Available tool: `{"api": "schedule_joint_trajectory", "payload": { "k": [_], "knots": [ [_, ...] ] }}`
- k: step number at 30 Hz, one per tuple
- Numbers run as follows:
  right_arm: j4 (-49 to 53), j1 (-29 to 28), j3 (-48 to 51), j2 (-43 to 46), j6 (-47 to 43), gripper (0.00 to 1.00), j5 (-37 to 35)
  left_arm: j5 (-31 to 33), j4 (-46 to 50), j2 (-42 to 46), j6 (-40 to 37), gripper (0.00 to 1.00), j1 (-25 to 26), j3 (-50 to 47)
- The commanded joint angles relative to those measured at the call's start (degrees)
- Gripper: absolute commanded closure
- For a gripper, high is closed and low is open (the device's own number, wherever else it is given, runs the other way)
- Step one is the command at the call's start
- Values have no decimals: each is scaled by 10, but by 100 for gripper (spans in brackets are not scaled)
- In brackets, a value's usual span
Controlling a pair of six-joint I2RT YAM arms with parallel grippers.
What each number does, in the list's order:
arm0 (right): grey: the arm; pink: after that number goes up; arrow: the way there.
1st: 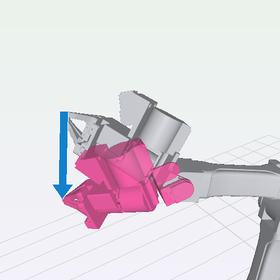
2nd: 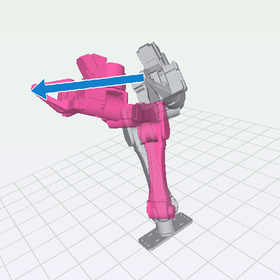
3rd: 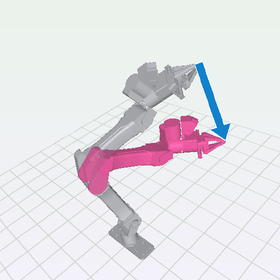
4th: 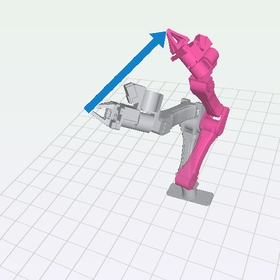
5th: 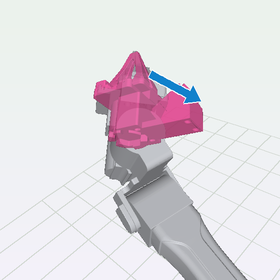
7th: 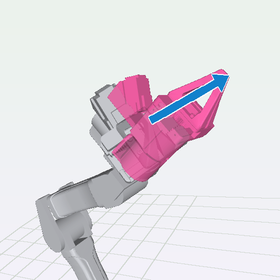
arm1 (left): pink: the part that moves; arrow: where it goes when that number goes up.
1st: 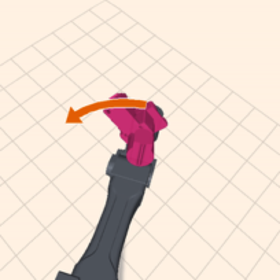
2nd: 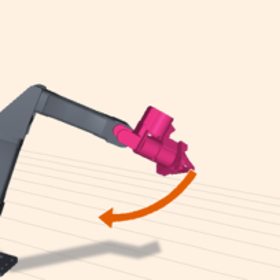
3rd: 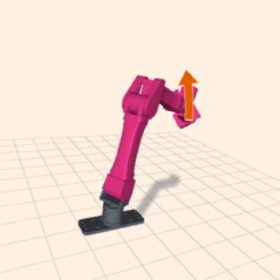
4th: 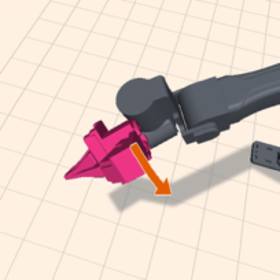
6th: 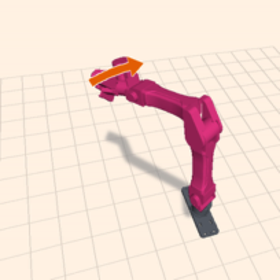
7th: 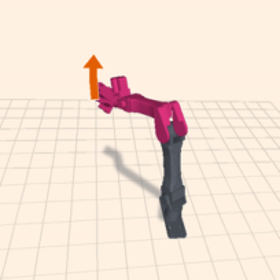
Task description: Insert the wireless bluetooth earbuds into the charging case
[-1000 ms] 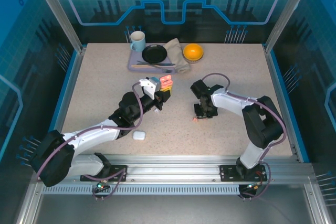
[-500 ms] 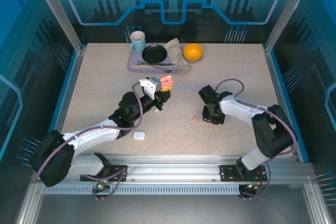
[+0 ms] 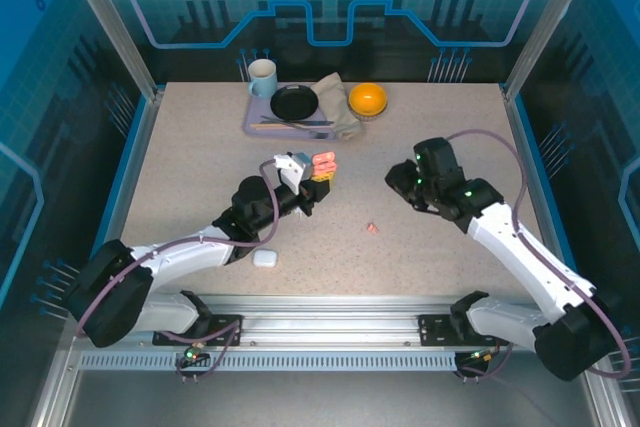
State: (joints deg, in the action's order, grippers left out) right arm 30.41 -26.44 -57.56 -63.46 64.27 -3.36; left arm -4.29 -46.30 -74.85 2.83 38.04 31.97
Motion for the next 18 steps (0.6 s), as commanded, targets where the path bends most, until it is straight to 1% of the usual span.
{"api": "schedule_joint_trajectory", "payload": {
  "k": [1,5,10,18],
  "knots": [
    [-52,5,-57,2,33,76,51,-16,-53,-14,-9,100,-1,-2],
    [-112,-13,-96,-14,64,76,74,-1,-82,-35,-24,100,6,8],
    [-184,-52,-113,-29,92,75,68,19,-101,-65,-36,100,11,38],
    [-225,-103,-122,-60,118,75,50,28,-121,-104,-46,100,14,88]
  ]
}}
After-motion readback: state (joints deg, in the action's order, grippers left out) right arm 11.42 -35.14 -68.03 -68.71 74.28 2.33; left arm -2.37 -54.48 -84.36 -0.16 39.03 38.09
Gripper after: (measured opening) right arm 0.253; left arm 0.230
